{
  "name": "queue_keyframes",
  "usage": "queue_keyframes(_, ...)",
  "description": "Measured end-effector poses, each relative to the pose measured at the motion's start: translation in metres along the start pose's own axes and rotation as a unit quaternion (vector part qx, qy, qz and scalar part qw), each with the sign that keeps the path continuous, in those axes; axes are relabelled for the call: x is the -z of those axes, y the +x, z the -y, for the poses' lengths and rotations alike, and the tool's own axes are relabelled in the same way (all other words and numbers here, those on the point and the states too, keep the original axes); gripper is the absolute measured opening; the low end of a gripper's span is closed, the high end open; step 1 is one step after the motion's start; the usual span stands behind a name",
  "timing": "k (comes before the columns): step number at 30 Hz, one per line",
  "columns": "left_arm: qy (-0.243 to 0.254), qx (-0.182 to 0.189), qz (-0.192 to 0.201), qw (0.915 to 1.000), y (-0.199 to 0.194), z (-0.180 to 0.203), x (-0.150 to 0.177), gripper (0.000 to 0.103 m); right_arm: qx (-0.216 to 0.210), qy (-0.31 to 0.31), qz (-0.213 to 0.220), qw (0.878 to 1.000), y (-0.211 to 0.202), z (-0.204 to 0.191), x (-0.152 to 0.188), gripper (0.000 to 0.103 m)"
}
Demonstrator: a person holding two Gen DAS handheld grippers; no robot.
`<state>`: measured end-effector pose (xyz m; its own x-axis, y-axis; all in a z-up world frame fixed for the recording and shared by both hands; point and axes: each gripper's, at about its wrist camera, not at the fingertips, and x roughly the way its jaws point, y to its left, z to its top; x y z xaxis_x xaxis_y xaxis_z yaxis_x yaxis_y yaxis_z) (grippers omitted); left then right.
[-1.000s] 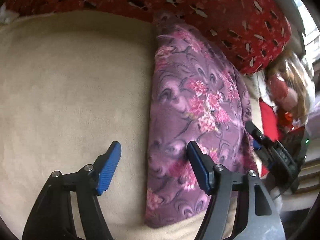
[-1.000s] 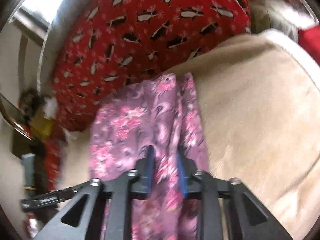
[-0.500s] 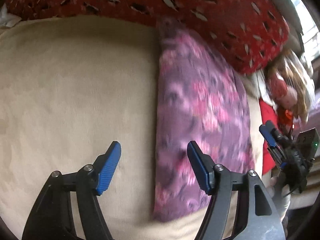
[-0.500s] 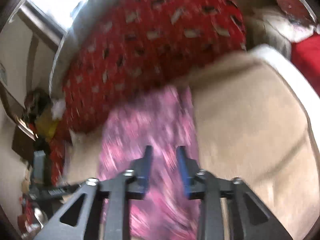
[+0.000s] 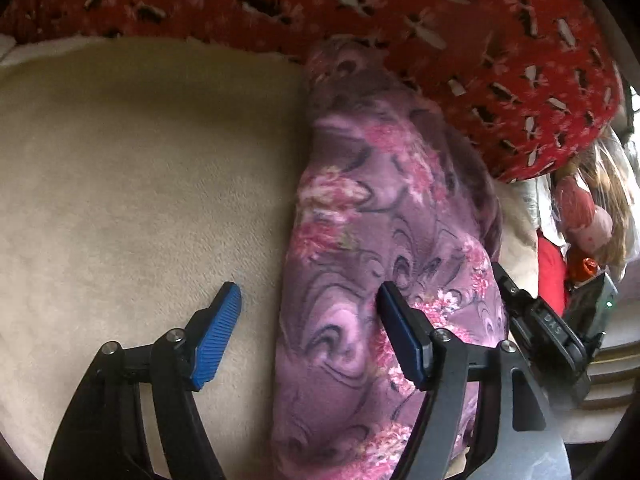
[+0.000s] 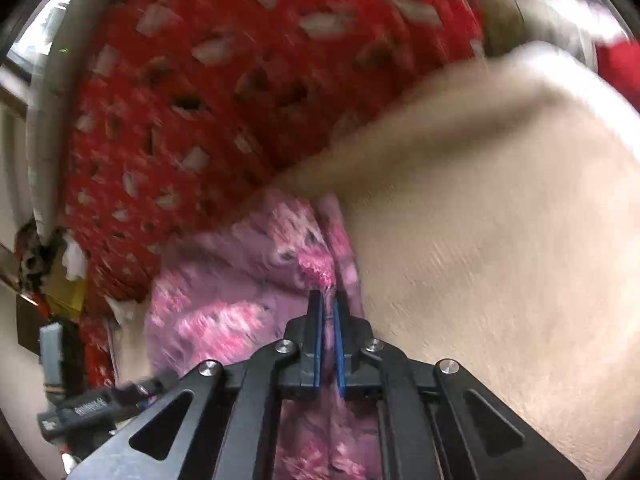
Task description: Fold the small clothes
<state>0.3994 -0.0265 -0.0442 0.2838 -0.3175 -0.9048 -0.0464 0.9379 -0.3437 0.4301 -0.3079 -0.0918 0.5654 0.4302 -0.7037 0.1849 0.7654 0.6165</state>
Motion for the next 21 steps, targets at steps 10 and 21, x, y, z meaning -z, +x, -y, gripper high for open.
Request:
queue_keyframes(10, 0.026, -0.058, 0.050, 0.9967, -0.032, -0.009, 0.078, 0.074, 0.011, -0.125, 0.002, 0.992, -0.028, -0.024, 0.064, 0.022)
queue_keyframes(21, 0.066, -0.101, 0.024, 0.9924, -0.026, 0.008, 0.118, 0.074, 0.045, -0.185, 0.010, 0.982, -0.072, -0.030, 0.115, 0.029)
